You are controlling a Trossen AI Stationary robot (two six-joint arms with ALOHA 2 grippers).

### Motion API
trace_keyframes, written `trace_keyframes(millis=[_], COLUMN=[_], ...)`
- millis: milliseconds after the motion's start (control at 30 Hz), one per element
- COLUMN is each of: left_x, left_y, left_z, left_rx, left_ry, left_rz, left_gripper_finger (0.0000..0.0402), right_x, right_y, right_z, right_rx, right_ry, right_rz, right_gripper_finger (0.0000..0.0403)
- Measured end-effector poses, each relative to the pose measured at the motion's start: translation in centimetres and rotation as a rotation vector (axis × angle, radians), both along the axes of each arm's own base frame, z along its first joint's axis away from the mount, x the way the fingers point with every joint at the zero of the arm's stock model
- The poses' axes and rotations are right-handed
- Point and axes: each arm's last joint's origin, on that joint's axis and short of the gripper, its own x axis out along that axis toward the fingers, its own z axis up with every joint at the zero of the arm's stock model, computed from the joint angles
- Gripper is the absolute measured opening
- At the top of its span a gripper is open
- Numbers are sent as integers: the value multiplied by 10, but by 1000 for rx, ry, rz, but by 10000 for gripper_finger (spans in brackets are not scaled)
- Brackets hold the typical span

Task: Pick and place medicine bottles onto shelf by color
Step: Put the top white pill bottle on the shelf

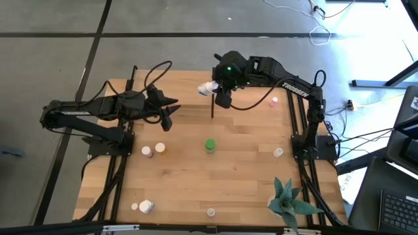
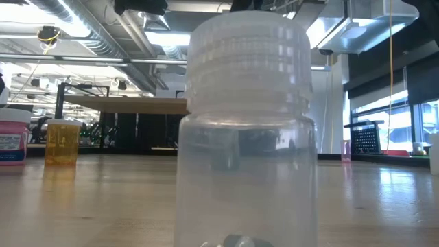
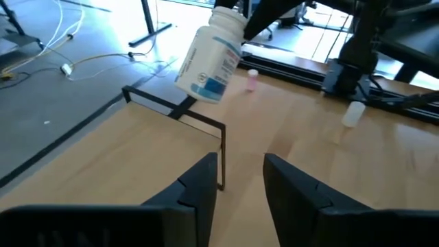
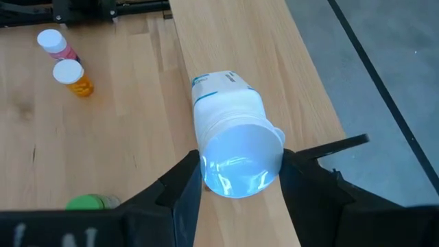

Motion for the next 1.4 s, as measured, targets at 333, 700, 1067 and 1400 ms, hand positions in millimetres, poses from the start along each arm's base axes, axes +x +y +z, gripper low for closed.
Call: trace_keyframes(millis=[333, 700, 1067, 1400], left_x=[0, 0, 0, 0], left_y=[0, 0, 0, 0], left_z=[0, 0, 0, 0], left_rx=[-15, -14, -14, -14], left_ry=[-13, -9, -9, -9], left_rz=[6, 6, 7, 7], left_gripper_finger=[115, 115, 114, 115], right_x=[-1, -1, -2, -1], right_y=[0, 0, 0, 1], right_z=[-1, -1, -1, -1], right_rx=[6, 6, 6, 11], right_ry=[18, 18, 17, 15], right_rz=[-1, -1, -1, -3], right_gripper_finger=[178, 178, 178, 178])
